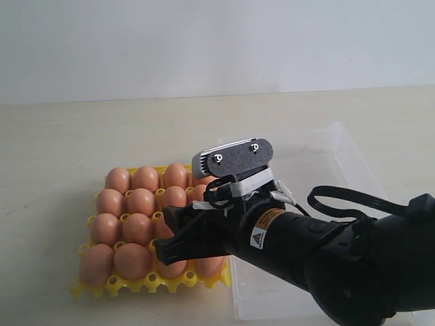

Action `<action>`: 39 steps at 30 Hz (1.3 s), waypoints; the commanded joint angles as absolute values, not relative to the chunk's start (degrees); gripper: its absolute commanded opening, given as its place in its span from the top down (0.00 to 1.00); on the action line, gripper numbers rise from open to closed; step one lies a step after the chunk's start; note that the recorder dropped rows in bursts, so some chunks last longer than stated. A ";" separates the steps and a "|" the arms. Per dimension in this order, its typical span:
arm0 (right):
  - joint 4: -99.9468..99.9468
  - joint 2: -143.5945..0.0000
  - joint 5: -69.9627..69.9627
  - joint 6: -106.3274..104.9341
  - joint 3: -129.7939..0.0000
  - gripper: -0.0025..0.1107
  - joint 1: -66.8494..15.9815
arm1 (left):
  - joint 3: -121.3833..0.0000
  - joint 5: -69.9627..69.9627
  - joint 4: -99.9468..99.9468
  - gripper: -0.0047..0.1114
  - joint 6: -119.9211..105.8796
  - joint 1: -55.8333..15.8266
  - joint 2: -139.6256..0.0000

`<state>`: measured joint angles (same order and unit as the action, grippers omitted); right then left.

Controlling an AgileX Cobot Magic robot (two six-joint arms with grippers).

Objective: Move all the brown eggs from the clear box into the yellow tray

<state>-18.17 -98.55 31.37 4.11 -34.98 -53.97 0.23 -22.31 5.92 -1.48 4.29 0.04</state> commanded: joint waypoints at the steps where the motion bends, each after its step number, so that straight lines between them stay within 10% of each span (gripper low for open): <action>1: -18.18 -98.14 29.96 2.96 -34.73 0.46 -54.04 | 0.00 -21.79 5.90 0.96 -1.28 4.00 0.00; 15: -20.80 -98.82 28.83 -5.57 -34.73 0.60 -54.04 | 0.00 -21.79 5.90 0.96 -1.28 4.00 0.00; 21: -20.57 -98.82 27.75 -5.88 -34.73 0.97 -54.04 | 0.00 -21.79 5.90 0.96 -1.28 4.00 0.00; 39: -35.35 -65.48 34.70 -27.22 -27.02 0.98 -48.18 | 0.00 -21.79 5.90 0.96 -1.28 4.00 0.00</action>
